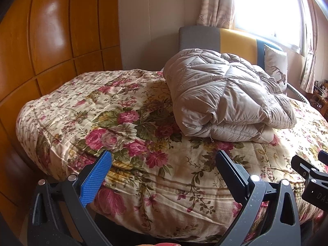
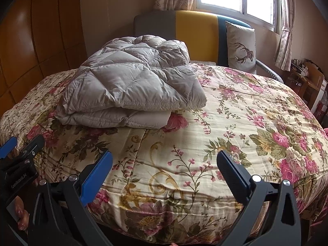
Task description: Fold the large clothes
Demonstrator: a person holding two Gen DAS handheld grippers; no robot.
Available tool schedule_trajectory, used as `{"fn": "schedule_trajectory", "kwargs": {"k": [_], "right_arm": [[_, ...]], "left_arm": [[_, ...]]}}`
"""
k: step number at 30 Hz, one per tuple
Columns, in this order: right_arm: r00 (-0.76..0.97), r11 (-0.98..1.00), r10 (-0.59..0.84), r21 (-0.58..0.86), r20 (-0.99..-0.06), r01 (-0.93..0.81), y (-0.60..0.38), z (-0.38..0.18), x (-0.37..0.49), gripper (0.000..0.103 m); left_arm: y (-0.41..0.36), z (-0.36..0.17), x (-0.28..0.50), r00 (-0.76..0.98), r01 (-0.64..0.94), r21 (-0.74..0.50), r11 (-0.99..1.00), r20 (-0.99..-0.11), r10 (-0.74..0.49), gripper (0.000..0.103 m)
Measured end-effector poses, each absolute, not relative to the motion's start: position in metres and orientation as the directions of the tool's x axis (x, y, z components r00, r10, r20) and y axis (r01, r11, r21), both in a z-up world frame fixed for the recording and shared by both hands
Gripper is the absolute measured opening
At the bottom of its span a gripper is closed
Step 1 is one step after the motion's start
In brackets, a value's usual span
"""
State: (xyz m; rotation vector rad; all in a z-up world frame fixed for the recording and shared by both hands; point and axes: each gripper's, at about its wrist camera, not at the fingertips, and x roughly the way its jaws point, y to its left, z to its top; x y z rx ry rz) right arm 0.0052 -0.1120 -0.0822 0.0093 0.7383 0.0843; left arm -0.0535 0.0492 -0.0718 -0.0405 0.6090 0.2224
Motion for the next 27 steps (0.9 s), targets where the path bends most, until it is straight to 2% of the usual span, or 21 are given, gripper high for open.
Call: {"fn": "schedule_trajectory", "kwargs": {"k": [27], "right_arm": [[0.725, 0.996, 0.09, 0.046, -0.683, -0.08, -0.1122, -0.086, 0.0099, 0.101]], "left_arm": [[0.0467, -0.0721, -0.0538, 0.806, -0.199, -0.006, 0.98, -0.57, 0.16, 0.1]]}}
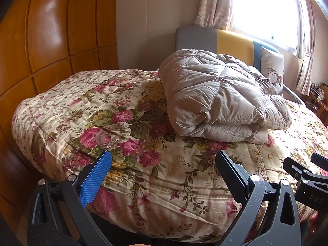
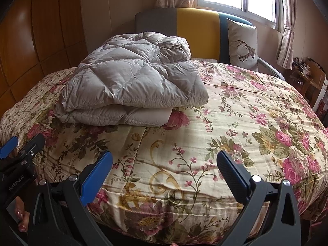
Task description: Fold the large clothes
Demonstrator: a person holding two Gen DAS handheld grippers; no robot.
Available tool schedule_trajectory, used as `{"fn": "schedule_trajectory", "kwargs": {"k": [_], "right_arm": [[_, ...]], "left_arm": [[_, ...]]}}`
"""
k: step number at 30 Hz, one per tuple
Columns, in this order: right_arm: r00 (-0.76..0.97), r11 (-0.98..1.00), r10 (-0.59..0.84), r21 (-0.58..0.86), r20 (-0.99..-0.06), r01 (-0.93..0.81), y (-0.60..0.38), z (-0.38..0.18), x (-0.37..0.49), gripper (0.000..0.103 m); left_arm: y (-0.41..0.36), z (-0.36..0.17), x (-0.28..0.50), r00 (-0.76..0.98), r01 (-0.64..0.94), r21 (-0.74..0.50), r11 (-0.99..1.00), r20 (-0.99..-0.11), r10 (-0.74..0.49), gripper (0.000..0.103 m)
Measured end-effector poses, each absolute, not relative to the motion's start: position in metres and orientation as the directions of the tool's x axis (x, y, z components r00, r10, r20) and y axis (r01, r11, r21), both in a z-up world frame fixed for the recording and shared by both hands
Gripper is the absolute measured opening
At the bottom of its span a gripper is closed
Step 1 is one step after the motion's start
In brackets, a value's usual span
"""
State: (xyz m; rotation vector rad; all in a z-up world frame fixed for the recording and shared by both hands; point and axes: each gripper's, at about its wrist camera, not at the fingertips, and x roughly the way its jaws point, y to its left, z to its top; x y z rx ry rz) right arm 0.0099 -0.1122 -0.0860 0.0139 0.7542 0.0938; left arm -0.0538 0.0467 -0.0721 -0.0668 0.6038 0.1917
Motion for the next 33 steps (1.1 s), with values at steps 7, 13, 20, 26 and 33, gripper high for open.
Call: {"fn": "schedule_trajectory", "kwargs": {"k": [7, 13, 20, 26, 33], "right_arm": [[0.718, 0.995, 0.095, 0.05, -0.69, -0.084, -0.111, -0.089, 0.013, 0.101], [0.721, 0.995, 0.094, 0.053, -0.687, -0.079, -0.112, -0.089, 0.014, 0.101], [0.71, 0.995, 0.101, 0.058, -0.697, -0.084, -0.113, -0.093, 0.017, 0.101], [0.704, 0.995, 0.101, 0.068, -0.703, -0.075, -0.115, -0.095, 0.019, 0.101], [0.692, 0.994, 0.108, 0.081, -0.714, -0.071, -0.118, -0.099, 0.024, 0.101]], "left_arm": [[0.046, -0.074, -0.052, 0.801, -0.188, -0.029, 0.982, -0.583, 0.136, 0.1], [0.041, -0.072, -0.054, 0.814, -0.163, -0.028, 0.986, -0.569, 0.118, 0.1], [0.035, -0.071, -0.054, 0.822, -0.151, -0.018, 0.988, -0.558, 0.115, 0.1], [0.033, -0.074, -0.051, 0.815, -0.137, -0.014, 0.99, -0.569, 0.105, 0.1], [0.029, -0.077, -0.045, 0.797, -0.101, -0.037, 0.994, -0.601, 0.059, 0.1]]}}
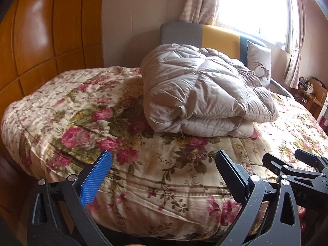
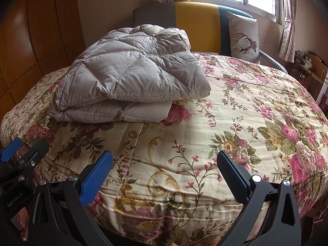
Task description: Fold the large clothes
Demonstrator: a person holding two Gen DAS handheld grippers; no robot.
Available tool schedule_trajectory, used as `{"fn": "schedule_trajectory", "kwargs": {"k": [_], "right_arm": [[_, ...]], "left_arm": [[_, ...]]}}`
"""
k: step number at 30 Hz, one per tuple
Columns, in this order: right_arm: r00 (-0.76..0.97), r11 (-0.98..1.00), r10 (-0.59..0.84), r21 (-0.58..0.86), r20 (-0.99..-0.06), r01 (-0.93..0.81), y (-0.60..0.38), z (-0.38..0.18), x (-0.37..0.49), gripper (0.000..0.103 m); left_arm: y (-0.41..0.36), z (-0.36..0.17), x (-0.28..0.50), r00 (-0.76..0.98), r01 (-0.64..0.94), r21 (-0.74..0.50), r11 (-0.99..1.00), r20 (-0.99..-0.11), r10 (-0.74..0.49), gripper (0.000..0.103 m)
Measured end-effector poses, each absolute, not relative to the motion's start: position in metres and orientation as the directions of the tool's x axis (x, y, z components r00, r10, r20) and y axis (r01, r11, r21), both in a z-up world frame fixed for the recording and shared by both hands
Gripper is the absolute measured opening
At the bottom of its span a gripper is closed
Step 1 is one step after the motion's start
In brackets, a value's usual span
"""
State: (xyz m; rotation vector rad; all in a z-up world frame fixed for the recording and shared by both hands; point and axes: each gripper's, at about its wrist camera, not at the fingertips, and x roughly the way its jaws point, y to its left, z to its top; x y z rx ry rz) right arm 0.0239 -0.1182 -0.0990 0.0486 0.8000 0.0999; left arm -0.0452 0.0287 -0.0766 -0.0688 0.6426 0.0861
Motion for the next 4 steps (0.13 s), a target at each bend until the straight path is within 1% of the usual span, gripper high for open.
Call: {"fn": "schedule_trajectory", "kwargs": {"k": [4], "right_arm": [[0.685, 0.994, 0.104, 0.094, -0.721, -0.051, -0.1253, -0.1015, 0.0298, 0.101]], "left_arm": [[0.0331, -0.0827, -0.0372, 0.774, -0.117, -0.052, 0.992, -0.631, 0.058, 0.1]]}}
